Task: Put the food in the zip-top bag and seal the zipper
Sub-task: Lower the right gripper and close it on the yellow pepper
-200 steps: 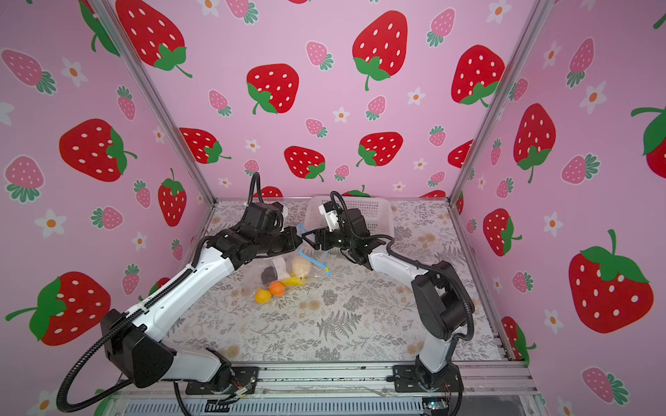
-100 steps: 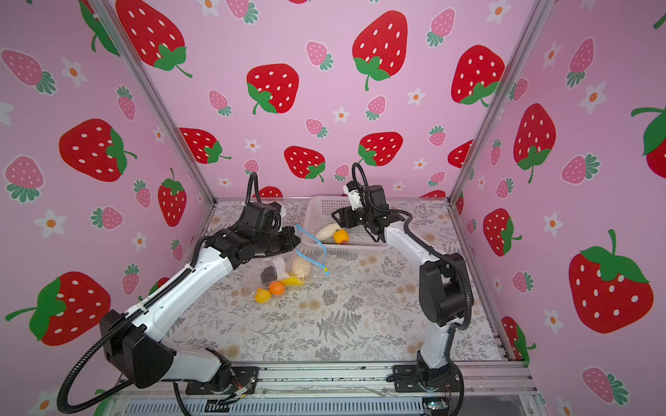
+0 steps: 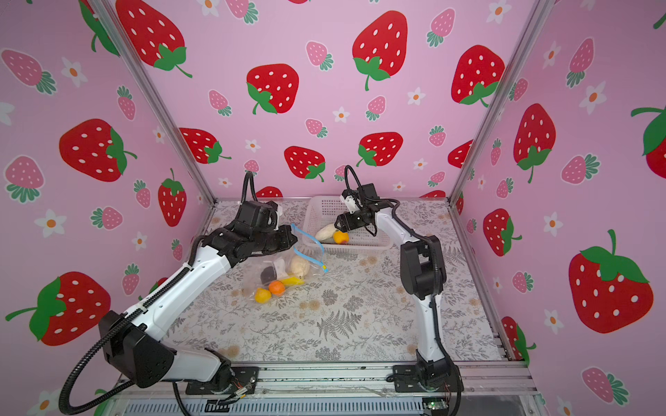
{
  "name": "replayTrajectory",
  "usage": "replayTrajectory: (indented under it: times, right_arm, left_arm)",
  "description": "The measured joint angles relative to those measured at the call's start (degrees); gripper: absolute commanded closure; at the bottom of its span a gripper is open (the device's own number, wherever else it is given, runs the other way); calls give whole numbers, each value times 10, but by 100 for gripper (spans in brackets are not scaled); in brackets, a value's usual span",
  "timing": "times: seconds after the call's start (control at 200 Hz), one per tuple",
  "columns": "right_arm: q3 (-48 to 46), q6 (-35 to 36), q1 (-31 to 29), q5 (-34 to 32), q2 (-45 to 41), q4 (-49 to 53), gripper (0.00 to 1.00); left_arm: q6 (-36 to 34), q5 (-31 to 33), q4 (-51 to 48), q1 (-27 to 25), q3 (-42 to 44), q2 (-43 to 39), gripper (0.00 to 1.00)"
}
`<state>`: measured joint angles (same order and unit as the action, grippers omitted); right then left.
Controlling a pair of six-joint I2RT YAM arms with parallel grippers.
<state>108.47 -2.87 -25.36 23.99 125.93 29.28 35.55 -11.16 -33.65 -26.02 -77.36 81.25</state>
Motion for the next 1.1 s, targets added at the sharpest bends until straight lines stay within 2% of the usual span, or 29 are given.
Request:
replayTrajectory:
  times: [0.54, 1.1]
  right_arm:
    - [34, 1, -9, -7, 39, 47, 19]
    - [85, 4, -40, -49, 80, 92, 19]
  left_arm:
    - [1, -5, 0, 0, 0, 0, 100]
    - [2, -5, 0, 0, 1, 0, 100]
